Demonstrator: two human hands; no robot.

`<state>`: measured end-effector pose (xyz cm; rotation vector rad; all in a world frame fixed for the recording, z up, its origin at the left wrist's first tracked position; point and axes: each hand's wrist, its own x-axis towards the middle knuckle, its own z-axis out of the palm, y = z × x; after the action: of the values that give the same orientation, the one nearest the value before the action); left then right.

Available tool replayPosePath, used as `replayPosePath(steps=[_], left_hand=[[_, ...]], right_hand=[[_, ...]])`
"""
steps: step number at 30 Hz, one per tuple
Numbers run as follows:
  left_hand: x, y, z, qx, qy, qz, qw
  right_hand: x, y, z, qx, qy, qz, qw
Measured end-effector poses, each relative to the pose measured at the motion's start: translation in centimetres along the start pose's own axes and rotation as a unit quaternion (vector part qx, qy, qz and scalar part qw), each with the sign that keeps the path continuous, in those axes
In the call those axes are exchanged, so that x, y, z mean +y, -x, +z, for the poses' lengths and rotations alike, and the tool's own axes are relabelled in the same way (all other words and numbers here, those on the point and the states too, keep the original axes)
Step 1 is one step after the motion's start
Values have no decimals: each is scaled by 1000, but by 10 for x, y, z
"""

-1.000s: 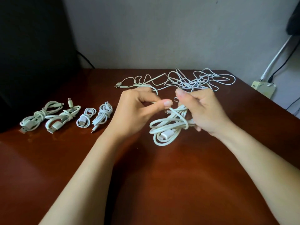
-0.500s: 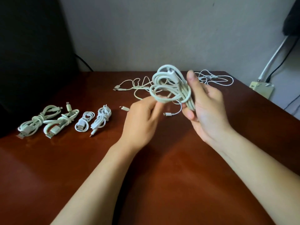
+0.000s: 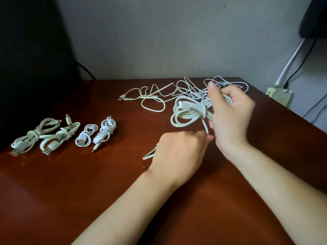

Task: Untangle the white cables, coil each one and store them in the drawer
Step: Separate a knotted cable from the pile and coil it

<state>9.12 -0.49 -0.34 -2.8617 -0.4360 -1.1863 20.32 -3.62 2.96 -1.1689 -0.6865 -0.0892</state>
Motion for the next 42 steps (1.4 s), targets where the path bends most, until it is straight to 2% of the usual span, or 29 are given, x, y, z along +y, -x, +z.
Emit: replayPosePath(steps=[1,3,5,10,16,20,26,31,34,38,42], left_hand=[[1,0,0,4,-10,6,1000],[3,0,0,10,-22,17,1000],[3,0,-2,10,-38,27,999],[6,-4,-9,20,-77,72,994],[-14,-9,-20,52,-67,60,995],[-29,-13,-33,110,-37,50,992],[-54,-12,-44,136,25,-9,990],[-65,-7,-40,134,44,-8,990],[-67,-4,-33,128,79,-23,988],[-68,-1,-26,106,125,-49,985],[-64,5,-11,111,192,-95,970]], right_hand=[[2,0,-2,-4,50,-74,996],[6,1,-4,-24,149,-223,963],[10,-3,-7,-31,210,-305,928],[32,-24,-18,-48,293,-387,873],[33,-30,-21,-128,307,-395,857],[23,-24,-20,-199,278,-350,872],[4,-11,-12,-233,175,-268,918],[-11,0,-4,-228,105,-170,953],[-20,6,-2,-216,51,-74,972],[-26,13,2,-220,-37,17,975],[-30,19,5,-256,-133,109,951]])
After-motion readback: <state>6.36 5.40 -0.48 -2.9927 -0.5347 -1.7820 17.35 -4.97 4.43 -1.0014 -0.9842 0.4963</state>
